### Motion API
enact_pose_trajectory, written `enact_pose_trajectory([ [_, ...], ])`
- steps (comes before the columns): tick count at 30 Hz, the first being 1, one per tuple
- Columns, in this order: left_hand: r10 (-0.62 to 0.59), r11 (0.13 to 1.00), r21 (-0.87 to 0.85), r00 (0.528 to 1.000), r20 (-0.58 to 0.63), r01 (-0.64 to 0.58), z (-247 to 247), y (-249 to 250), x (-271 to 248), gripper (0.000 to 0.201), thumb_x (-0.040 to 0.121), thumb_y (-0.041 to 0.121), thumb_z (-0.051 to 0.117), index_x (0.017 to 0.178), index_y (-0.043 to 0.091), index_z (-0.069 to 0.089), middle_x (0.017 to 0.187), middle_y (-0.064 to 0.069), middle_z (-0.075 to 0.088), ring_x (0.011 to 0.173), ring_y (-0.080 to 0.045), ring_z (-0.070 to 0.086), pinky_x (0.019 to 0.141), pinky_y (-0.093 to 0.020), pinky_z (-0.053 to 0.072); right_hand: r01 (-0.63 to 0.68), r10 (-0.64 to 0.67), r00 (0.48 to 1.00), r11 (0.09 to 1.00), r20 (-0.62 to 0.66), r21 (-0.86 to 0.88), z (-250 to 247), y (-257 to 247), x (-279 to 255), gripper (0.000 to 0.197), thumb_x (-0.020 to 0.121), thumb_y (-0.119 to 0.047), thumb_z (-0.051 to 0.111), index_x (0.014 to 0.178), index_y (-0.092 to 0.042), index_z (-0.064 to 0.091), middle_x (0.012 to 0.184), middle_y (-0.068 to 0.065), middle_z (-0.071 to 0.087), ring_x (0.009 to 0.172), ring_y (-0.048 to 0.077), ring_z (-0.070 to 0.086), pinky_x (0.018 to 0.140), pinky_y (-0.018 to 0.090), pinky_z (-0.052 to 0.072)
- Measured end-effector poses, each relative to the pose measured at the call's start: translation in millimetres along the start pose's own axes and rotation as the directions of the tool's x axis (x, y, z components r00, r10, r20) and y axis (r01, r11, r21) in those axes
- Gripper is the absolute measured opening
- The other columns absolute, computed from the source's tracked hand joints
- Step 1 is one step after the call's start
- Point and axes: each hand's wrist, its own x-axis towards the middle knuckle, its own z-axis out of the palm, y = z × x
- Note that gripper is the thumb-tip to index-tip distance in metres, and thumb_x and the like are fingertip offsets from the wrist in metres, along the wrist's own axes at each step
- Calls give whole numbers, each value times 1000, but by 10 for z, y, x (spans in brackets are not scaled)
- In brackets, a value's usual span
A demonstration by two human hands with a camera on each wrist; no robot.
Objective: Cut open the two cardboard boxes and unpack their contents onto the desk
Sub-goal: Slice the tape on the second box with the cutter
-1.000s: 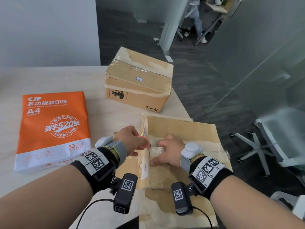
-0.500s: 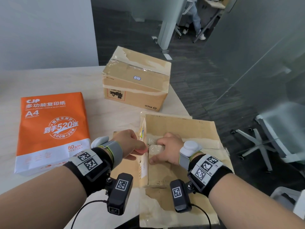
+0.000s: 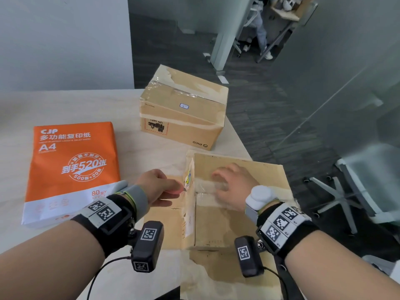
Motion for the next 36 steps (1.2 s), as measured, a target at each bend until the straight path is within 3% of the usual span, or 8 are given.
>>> enact_pose_trajectory([
  [4,-4,999,-41,1000,-22,3,30,-37,1,36,82,9,82,93,12,48,91,-13,80,88,-27,78,81,-46,63,25,-7,996,982,93,-189,-20,-76,143,82,83,-46,64,153,-50,21,162,-11,13,148,28,13,110,49,41],
  [7,-3,996,-93,999,-46,-1,35,-60,59,35,82,11,81,94,12,48,90,-11,80,88,-27,78,83,-48,62,46,0,986,961,164,-273,-60,-77,270,91,81,-56,67,154,-52,11,167,-14,-4,153,27,0,114,55,34],
  [13,-5,982,-187,996,-84,-11,90,-33,201,38,81,16,84,91,14,47,91,-11,80,86,-25,78,77,-44,62,136,-57,973,923,224,-360,-132,-130,337,92,86,-54,66,159,-38,11,169,4,-2,153,36,8,122,47,24],
  [18,-7,980,-196,996,-94,-11,117,-47,232,37,81,17,83,91,13,48,91,-11,80,86,-24,78,73,-41,61,129,-39,969,924,246,-360,-109,-87,288,96,83,-52,66,156,-47,3,168,-1,-12,154,35,-3,118,52,30],
  [22,-6,977,-212,995,-100,-15,163,-47,227,36,81,15,83,91,13,48,90,-11,80,85,-24,78,71,-40,61,87,-28,986,927,164,-364,25,-177,277,90,84,-36,65,153,-42,7,167,5,-6,152,43,3,112,55,39],
  [28,-5,967,-253,994,-113,-23,181,-45,235,37,82,15,83,90,14,47,92,-12,80,85,-24,78,70,-39,60,-14,46,995,946,91,-323,194,-293,231,95,90,-37,56,147,-49,-19,168,3,-13,153,41,0,105,65,39],
  [36,-2,971,-238,996,-92,-20,257,-30,207,35,83,16,81,92,13,48,87,-9,80,84,-22,78,67,-37,59,-33,67,993,953,101,-302,161,-314,212,91,90,-36,55,150,-49,-13,168,0,-14,154,39,0,109,64,36],
])
